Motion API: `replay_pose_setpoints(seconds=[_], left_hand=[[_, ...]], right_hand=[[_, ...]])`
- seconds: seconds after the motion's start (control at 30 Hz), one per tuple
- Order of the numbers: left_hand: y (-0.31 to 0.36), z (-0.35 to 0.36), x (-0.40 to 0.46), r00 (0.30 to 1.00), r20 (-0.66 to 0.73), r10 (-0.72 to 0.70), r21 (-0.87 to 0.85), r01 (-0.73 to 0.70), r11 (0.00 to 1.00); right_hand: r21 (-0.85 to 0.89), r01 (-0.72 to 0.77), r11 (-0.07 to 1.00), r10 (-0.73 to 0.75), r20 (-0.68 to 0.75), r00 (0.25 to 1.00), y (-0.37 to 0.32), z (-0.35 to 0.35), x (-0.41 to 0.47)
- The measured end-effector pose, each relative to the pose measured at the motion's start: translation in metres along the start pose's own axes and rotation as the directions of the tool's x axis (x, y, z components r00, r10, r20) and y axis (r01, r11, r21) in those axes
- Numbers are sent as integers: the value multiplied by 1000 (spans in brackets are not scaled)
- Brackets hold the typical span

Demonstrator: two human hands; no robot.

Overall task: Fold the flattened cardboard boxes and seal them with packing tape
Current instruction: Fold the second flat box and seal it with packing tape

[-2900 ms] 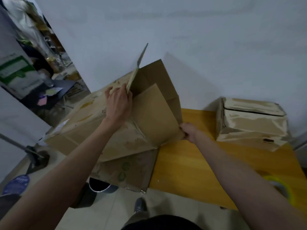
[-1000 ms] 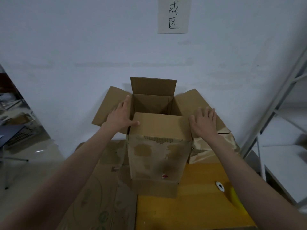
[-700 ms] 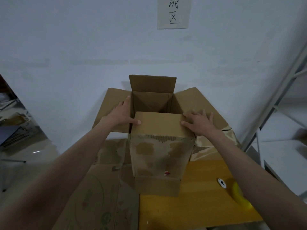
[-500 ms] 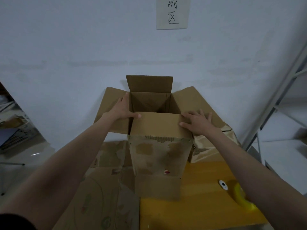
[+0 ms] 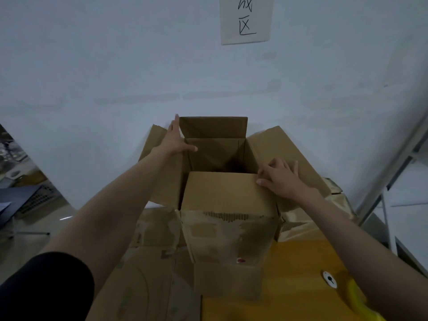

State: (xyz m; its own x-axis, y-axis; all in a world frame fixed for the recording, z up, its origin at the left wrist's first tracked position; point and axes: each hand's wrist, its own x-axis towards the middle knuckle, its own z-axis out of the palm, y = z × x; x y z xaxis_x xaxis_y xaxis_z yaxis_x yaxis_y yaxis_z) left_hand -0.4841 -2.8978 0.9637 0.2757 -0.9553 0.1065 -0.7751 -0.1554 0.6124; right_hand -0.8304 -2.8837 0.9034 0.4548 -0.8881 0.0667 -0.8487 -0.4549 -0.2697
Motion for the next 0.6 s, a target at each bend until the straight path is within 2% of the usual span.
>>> replay_pose_setpoints(seconds=[0.1,0.27,0.37,0.5,0.6], left_hand=[[-1,0,14,999,38,35,-11,-35,999],[-11,-3,18,1000,9,5,67,-5,998],[-17,-6,7,987,161,-29,209,-5,978],[-29,1,-11,906,406,-122,343,-27,939],[-30,11,-23,880,451,-151,452,-78,889]], right_hand=[[2,-8,1000,8,-1,1000,1,1,2],[9,-18,1000,18,11,1000,2,1,3],[25,-27,999,26,27,999,-1,1,5],[-3,-59,998,59,94,994,-9,-1,11],[-45,-71,996,77,141,987,-18,0,13]])
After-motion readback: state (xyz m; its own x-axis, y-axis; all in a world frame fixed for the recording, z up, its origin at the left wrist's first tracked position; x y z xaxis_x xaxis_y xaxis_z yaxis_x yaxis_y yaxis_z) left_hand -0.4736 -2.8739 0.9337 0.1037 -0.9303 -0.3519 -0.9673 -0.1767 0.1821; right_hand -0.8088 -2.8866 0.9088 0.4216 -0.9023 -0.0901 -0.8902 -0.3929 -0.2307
